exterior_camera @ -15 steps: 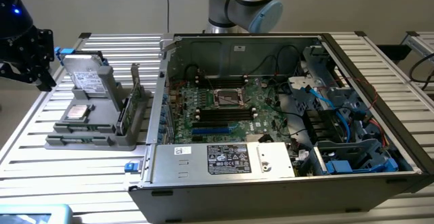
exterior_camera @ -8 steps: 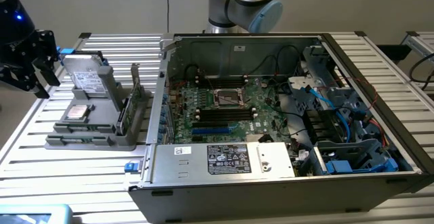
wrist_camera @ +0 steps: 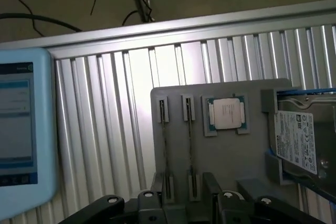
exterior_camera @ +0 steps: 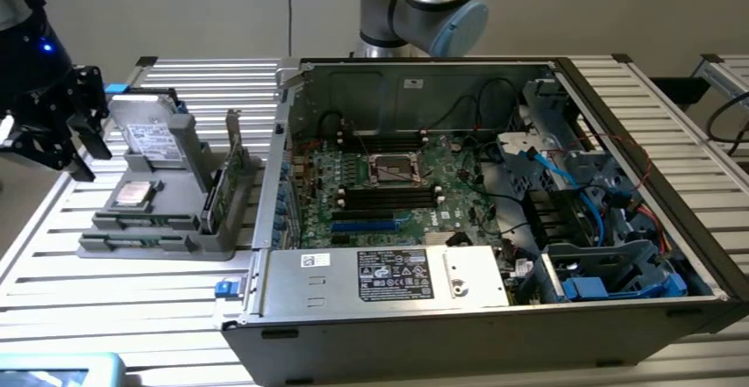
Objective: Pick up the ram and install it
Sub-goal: 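Pick up the ram and move it above insertion slot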
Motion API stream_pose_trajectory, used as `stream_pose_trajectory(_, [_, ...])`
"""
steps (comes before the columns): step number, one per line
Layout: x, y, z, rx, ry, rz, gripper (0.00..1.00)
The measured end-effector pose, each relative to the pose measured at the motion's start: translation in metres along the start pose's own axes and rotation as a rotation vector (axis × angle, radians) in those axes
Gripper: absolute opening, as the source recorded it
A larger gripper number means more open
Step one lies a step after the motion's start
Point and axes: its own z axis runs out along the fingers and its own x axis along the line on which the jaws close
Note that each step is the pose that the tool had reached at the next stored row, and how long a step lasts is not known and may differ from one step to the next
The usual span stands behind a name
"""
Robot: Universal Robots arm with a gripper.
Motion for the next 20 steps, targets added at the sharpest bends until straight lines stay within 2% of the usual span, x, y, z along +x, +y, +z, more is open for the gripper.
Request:
stream_pose_trajectory(3, [0.000, -0.0025, 0.0054, 0.0002, 0.0028, -0.026, 0.42])
stream_pose_trajectory(7, [0.000, -0.0028, 0.0127, 0.0002, 0.0037, -0.067, 0.42])
stream_pose_trajectory(11, [0.000, -0.0035, 0.0199, 0.0009, 0.0035, -0.067, 0.42])
stream_pose_trajectory(15, [-0.001, -0.0094, 0.0271, 0.0008, 0.0036, -0.067, 0.42])
stream_pose_trajectory(20, [-0.001, -0.0100, 0.0362, 0.0008, 0.0037, -0.067, 0.42])
